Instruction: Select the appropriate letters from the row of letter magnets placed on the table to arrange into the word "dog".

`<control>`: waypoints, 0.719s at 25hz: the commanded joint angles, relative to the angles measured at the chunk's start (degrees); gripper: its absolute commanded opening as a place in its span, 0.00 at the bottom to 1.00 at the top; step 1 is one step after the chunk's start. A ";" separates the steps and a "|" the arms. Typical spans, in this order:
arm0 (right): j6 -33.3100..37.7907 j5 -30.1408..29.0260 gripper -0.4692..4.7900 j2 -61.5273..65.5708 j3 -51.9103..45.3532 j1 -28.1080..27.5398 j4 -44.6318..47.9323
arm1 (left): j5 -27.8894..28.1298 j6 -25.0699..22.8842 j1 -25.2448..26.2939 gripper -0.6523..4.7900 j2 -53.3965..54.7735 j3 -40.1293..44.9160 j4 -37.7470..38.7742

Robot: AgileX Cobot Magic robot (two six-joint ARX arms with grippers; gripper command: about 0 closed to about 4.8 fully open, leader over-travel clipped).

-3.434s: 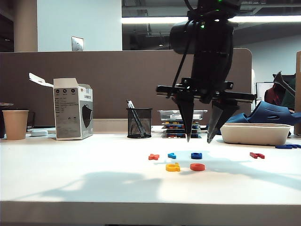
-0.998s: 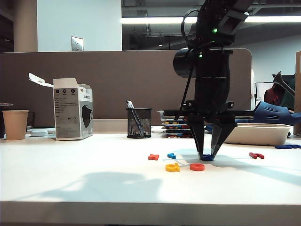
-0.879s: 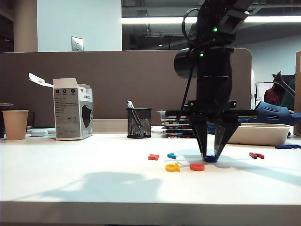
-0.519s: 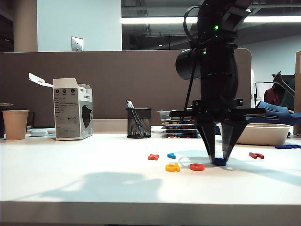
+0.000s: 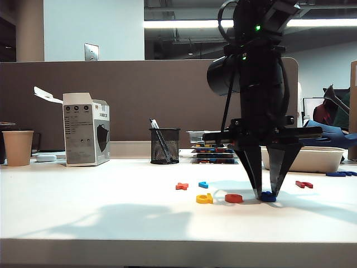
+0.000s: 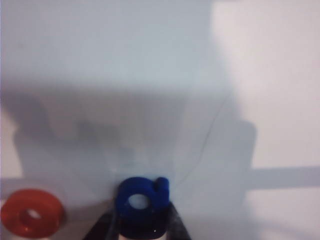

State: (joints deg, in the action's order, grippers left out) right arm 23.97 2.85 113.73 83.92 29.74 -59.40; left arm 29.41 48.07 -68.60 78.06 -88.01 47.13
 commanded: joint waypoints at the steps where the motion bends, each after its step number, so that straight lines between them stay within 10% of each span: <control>1: 0.37 -0.87 0.26 0.22 -2.27 0.83 0.57 | 0.33 -0.24 0.00 0.12 -0.13 -0.31 -0.52; 18: 0.48 0.02 0.37 -5.33 -3.23 1.20 0.85 | 0.35 -0.24 0.00 0.12 -0.13 -0.31 -0.50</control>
State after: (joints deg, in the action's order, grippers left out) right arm 24.38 2.87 109.62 80.40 30.87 -58.57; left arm 29.41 48.07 -68.62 78.06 -88.01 47.16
